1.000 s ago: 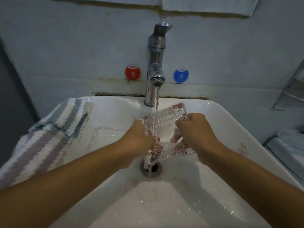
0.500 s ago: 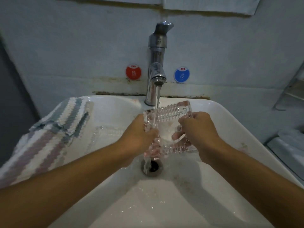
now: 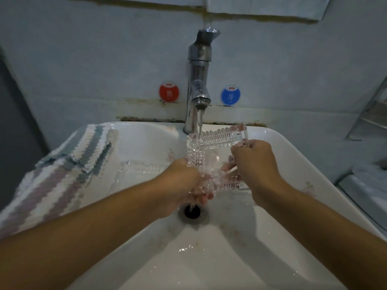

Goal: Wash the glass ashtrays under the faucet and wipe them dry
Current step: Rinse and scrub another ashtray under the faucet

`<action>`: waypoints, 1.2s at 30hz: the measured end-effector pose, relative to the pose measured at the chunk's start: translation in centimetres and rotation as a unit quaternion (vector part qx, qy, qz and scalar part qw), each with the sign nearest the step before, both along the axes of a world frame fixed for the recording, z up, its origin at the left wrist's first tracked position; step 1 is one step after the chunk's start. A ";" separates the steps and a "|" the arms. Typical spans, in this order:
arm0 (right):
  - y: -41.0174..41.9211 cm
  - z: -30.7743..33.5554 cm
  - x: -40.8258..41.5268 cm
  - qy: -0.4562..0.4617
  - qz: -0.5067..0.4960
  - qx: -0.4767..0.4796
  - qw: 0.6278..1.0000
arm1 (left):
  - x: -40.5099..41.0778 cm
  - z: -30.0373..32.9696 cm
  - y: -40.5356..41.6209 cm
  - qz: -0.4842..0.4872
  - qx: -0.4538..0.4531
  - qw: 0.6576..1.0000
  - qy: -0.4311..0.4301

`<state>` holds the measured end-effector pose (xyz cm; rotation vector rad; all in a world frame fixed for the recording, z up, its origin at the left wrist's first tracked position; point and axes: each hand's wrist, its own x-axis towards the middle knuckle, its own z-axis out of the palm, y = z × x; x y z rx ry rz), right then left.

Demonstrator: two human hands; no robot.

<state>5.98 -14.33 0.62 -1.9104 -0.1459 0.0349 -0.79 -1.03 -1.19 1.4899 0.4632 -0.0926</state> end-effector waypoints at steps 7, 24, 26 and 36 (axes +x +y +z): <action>0.2 0.0 -0.3 -0.046 0.002 -0.014 0.999 | -0.1 0.4 0.0 -0.014 -0.022 1.000 0.002; 0.2 -0.4 0.2 -0.018 0.013 -0.008 1.000 | -0.4 0.8 -0.2 -0.003 -0.046 0.999 0.009; 0.2 -0.4 0.1 -0.024 0.011 -0.013 1.000 | -0.4 0.8 -0.2 -0.009 -0.037 0.999 0.010; 0.2 -0.5 0.0 -0.031 0.006 0.018 0.999 | 0.1 0.9 0.1 0.030 -0.046 0.998 0.011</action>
